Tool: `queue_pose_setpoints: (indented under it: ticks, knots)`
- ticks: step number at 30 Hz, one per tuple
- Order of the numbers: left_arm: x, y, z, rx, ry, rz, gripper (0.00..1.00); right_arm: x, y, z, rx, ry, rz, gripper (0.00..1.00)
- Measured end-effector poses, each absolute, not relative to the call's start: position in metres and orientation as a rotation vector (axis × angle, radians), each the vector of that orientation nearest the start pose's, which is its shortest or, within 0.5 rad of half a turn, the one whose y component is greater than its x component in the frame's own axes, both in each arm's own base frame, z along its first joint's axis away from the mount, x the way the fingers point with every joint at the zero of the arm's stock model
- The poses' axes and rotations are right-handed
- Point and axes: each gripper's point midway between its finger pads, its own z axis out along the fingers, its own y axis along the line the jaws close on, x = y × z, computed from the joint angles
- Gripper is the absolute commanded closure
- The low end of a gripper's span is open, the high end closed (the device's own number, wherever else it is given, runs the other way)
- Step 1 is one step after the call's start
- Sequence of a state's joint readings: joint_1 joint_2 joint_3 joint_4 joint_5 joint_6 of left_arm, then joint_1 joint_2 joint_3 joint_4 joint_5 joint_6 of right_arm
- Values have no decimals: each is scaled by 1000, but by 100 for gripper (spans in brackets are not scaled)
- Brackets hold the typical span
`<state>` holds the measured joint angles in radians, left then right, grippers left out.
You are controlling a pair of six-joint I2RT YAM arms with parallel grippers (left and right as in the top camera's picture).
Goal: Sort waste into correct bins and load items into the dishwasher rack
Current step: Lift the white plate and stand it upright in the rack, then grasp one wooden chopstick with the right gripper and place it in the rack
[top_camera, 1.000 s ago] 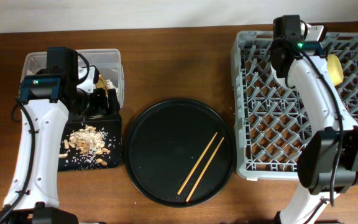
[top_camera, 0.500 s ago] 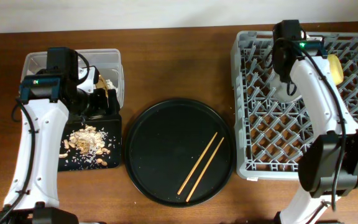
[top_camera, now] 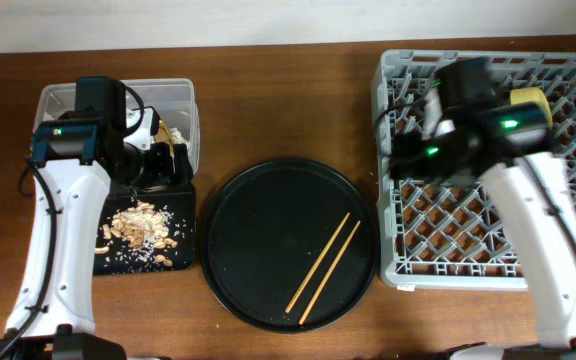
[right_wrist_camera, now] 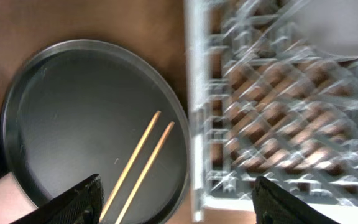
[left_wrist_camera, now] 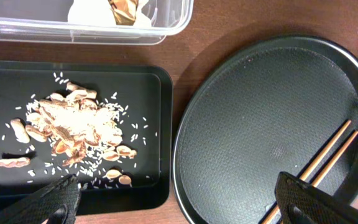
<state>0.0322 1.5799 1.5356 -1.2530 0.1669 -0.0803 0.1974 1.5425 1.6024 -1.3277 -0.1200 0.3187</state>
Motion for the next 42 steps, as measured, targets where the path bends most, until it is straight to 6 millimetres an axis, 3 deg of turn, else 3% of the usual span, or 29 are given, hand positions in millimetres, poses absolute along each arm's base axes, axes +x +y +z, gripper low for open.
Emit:
queue_pose_setpoints:
  ticks: [1, 3, 4, 8, 16, 18, 20, 22, 26, 31, 33, 36, 38, 39, 40, 42]
  knots:
    - [337, -18, 192, -128, 2859, -247, 1, 310, 98, 204, 114, 2900, 304, 22]
    - [336, -17, 192, -129, 2860, -245, 1, 286, 132, 155, 43, 3005, 346, 28]
    - [336, -17, 192, -129, 2862, -244, 1, 280, 141, 141, 39, 3022, 357, 33]
    - [334, -17, 191, -130, 2868, -244, 1, 243, 166, 67, 145, 3095, 340, 35]
    - [333, -17, 191, -131, 2874, -245, 1, 213, 184, 13, 215, 3180, 183, 37]
    - [333, -17, 191, -131, 2875, -245, 1, 209, 181, 2, 247, 3210, 130, 46]
    - [333, -17, 191, -131, 2875, -245, 1, 209, 177, 0, 264, 3207, 95, 72]
    - [332, -17, 191, -132, 2877, -245, 1, 209, 172, -1, 282, 3202, 52, 81]
    - [333, -17, 191, -131, 2876, -245, 1, 214, 173, -1, 295, 3180, 56, 92]
    - [333, -17, 191, -131, 2876, -245, 1, 229, 187, 6, 272, 3140, 133, 96]
    - [333, -17, 191, -131, 2876, -245, 1, 239, 194, 26, 187, 3104, 179, 96]
    - [333, -17, 191, -131, 2875, -244, 1, 251, 192, 75, 59, 3024, 197, 96]
    - [332, -17, 191, -132, 2877, -245, 1, 276, 173, 136, -28, 2859, 172, 96]
    - [332, -17, 191, -132, 2877, -245, 1, 286, 159, 156, -54, 2803, 140, 96]
    - [332, -17, 191, -132, 2877, -245, 1, 292, 147, 166, -63, 2778, 116, 96]
    - [332, -17, 191, -132, 2877, -245, 1, 309, 102, 175, -12, 2750, 13, 96]
